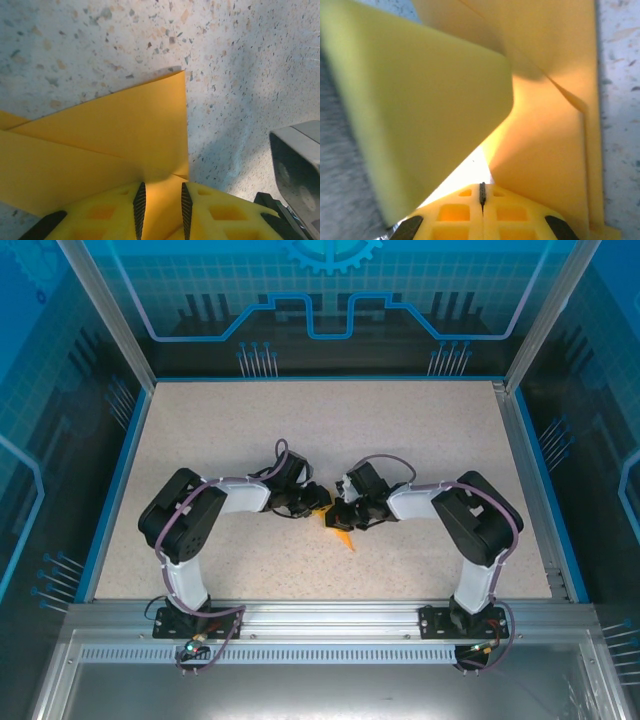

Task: Fold a paper plane with a square sheet of paper (pick it up from the middle)
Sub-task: Fold the wing for the fifth time at the center of the table.

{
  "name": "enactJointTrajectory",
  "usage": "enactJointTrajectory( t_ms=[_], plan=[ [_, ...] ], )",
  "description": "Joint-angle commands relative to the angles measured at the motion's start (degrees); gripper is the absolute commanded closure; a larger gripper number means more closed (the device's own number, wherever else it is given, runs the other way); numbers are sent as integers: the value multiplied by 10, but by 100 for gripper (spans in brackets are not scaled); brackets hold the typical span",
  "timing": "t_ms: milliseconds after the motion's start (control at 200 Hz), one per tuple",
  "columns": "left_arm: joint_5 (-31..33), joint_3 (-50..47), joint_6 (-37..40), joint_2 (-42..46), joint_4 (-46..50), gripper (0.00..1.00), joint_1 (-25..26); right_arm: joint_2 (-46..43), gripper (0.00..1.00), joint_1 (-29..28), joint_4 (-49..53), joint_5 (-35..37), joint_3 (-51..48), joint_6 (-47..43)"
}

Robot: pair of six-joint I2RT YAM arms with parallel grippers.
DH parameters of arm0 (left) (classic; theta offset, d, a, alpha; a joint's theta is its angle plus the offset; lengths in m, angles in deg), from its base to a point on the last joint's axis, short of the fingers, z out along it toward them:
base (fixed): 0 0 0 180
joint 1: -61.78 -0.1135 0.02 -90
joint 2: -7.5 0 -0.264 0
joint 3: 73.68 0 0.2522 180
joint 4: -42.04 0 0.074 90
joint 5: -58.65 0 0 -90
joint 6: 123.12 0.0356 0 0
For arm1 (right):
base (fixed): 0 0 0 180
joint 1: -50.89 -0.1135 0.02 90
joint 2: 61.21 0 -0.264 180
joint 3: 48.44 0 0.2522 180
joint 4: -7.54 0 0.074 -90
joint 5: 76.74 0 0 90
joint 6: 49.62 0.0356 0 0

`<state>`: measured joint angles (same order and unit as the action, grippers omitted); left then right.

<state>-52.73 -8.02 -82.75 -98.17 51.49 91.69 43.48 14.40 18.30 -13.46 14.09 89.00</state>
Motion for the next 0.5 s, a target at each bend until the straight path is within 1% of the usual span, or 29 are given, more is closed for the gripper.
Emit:
enactJointTrajectory(
  t_ms=[0,100,200,265,305,395,495],
  plan=[
    [1,7,-6,-22,33,71,3,10,100,-4,29,26,9,-11],
    [3,7,-6,-28,34,72,2,15,100,-1,24,18,-12,-5],
    [6,6,-3,-30,37,76,2,10,100,10,4,-27,-34,30],
    [12,6,1,-31,44,78,1,-11,97,13,-28,-51,-53,54],
    [12,3,-1,-33,43,79,0,-24,96,13,-13,-44,-55,49],
    [12,-2,-3,-36,41,79,-3,-39,97,13,92,11,-38,6],
    [13,-3,-4,-39,40,80,-8,-57,97,16,101,12,-59,-10]
  ],
)
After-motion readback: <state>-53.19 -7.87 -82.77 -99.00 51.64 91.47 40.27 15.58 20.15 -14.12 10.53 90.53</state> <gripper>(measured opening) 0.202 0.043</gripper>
